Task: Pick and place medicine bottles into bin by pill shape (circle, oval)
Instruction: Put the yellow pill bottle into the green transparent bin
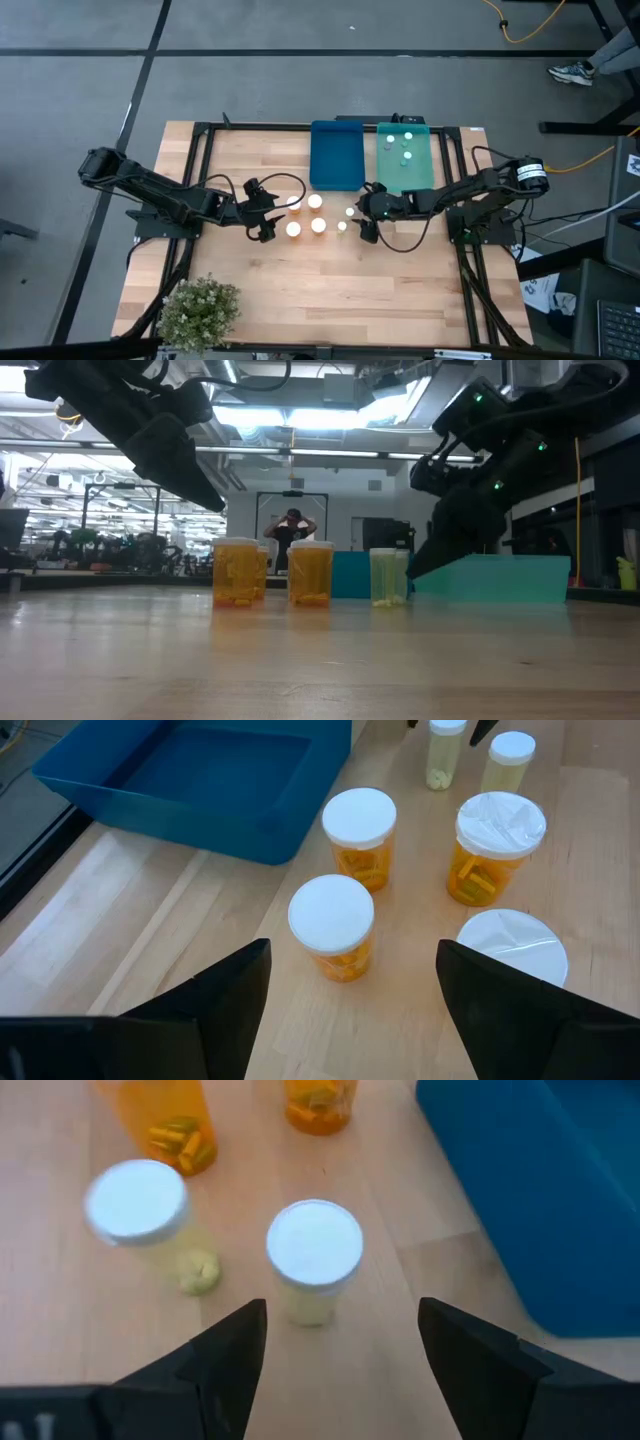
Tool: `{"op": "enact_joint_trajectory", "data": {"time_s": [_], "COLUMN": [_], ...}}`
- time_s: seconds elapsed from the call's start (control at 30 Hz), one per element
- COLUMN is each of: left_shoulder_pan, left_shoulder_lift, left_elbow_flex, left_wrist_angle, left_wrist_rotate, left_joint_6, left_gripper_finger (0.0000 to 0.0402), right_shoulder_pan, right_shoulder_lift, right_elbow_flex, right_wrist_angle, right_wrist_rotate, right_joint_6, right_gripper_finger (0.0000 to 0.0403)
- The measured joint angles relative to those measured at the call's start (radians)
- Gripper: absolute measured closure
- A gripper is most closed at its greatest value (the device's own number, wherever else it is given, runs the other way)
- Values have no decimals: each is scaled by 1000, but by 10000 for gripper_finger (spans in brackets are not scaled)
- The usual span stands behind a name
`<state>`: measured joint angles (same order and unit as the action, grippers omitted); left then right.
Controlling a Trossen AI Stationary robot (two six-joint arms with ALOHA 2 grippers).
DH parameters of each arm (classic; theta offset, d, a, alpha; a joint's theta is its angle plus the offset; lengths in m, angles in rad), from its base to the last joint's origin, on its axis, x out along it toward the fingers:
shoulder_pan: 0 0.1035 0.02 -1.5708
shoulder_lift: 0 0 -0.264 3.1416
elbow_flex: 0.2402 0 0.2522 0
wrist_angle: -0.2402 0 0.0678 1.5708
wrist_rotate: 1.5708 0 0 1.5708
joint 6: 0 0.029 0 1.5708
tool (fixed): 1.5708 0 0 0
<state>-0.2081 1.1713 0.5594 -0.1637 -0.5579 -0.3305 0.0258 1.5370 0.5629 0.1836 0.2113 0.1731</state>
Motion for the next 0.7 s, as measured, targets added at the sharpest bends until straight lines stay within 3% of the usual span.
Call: {"op": "enact_joint_trajectory", "data": {"time_s": [0.2, 0.7], "left_shoulder_pan": [0, 0], "left_shoulder_lift": [0, 0], "left_elbow_flex": [0, 0], "left_wrist_angle": [0, 0], "left_wrist_rotate": [0, 0], "left_joint_6": [0, 0], "left_gripper_finger": [124, 124], "right_shoulder_pan": [-10, -13], "right_shoulder_lift": [79, 84], "right_elbow_flex": [0, 1], "right_wrist_angle": [79, 182], "right_wrist_rotate": [-19, -24], "right_joint_6": [-11, -25], "right_gripper_finger": [140, 140]}}
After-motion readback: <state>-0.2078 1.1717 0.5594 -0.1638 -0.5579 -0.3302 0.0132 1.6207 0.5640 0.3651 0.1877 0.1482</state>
